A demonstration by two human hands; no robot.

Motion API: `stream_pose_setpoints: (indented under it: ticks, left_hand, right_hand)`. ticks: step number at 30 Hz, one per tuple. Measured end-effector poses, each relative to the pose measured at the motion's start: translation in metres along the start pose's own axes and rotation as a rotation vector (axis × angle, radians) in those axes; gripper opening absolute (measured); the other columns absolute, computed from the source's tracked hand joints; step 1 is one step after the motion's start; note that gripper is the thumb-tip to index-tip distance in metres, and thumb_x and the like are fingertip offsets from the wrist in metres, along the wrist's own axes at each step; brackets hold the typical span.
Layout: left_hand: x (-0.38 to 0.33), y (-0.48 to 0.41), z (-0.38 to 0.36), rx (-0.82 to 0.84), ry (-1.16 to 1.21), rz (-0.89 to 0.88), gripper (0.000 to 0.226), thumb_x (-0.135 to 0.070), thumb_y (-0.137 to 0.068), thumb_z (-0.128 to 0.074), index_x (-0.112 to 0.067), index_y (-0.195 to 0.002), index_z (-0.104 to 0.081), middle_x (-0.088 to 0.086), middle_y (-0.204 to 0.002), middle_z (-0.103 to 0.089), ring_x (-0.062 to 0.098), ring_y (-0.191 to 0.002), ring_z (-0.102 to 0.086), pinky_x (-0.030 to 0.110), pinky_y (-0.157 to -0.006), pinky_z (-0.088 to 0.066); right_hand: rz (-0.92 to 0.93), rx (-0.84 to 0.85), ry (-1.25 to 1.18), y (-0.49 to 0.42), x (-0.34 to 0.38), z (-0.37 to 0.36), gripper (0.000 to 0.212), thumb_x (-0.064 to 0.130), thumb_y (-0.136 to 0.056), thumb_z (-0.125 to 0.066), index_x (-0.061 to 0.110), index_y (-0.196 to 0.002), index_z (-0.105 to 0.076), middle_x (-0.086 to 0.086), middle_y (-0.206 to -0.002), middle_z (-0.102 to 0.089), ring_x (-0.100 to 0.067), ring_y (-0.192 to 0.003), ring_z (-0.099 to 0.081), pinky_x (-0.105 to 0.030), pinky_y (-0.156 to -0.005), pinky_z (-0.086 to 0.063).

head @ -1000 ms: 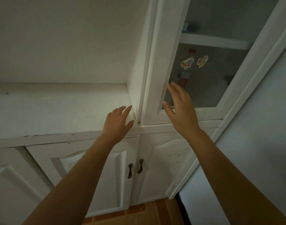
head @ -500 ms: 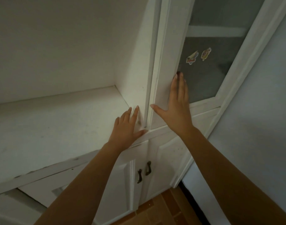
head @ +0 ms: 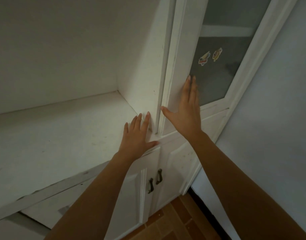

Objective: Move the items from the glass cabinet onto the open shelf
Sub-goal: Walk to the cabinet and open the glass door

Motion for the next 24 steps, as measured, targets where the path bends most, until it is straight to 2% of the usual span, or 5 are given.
stream_pose_setpoints:
  ticks: [5, 10, 13, 17, 24]
  left_hand:
    - [0.003, -0.001, -0.002, -0.001, 0.006, -0.001, 0.102, -0.066, -0.075, -0.050, -0.025, -0.141, 0.016, 0.010, -0.156, -0.001, 0.025, -0.144, -0.001, 0.049, -0.115, -0.006]
    - [0.004, -0.001, -0.001, -0.013, -0.010, 0.005, 0.101, -0.068, -0.075, -0.049, -0.027, -0.141, 0.016, 0.010, -0.156, -0.002, 0.025, -0.144, 0.001, 0.049, -0.116, -0.004]
    - [0.005, -0.001, -0.001, -0.015, -0.013, 0.009, 0.101, -0.068, -0.074, -0.049, -0.028, -0.141, 0.015, 0.010, -0.156, -0.002, 0.025, -0.144, 0.001, 0.048, -0.116, -0.002]
    - [0.006, -0.001, -0.002, -0.005, -0.015, 0.017, 0.102, -0.070, -0.073, -0.048, -0.030, -0.140, 0.017, 0.009, -0.156, 0.001, 0.025, -0.144, 0.004, 0.048, -0.115, 0.000]
    - [0.006, -0.001, 0.000, -0.009, 0.013, 0.005, 0.101, -0.069, -0.073, -0.049, -0.028, -0.142, 0.014, 0.010, -0.156, 0.000, 0.025, -0.144, 0.004, 0.049, -0.116, 0.000]
  right_hand:
    - [0.007, -0.014, 0.044, 0.001, 0.003, 0.002, 0.106, 0.055, -0.073, -0.063, 0.010, -0.143, 0.002, -0.011, -0.155, -0.004, -0.029, -0.142, -0.010, -0.050, -0.113, -0.022]
    - [0.084, -0.047, 0.067, 0.005, 0.012, -0.001, 0.097, 0.048, -0.079, -0.061, 0.011, -0.143, 0.002, -0.014, -0.155, -0.003, -0.030, -0.142, -0.006, -0.053, -0.112, -0.024]
    - [0.110, -0.063, 0.064, 0.005, 0.015, 0.000, 0.094, 0.044, -0.079, -0.063, 0.018, -0.142, 0.002, -0.017, -0.154, -0.007, -0.033, -0.141, -0.011, -0.056, -0.109, -0.027]
    - [0.142, -0.058, 0.047, 0.006, 0.020, 0.002, 0.090, 0.037, -0.080, -0.064, 0.029, -0.138, 0.004, -0.020, -0.153, -0.006, -0.035, -0.141, -0.013, -0.053, -0.110, -0.027]
    - [0.209, -0.051, 0.047, 0.021, 0.013, 0.015, 0.077, 0.034, -0.083, -0.058, 0.033, -0.139, -0.006, -0.023, -0.153, -0.004, -0.039, -0.138, -0.018, -0.058, -0.103, -0.036]
Point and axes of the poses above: each hand's wrist, its own y-axis away from the middle knuckle, its own z-axis out of the back of the hand, x = y × z, the point moved 6 cm from there along -y, towards the middle knuckle
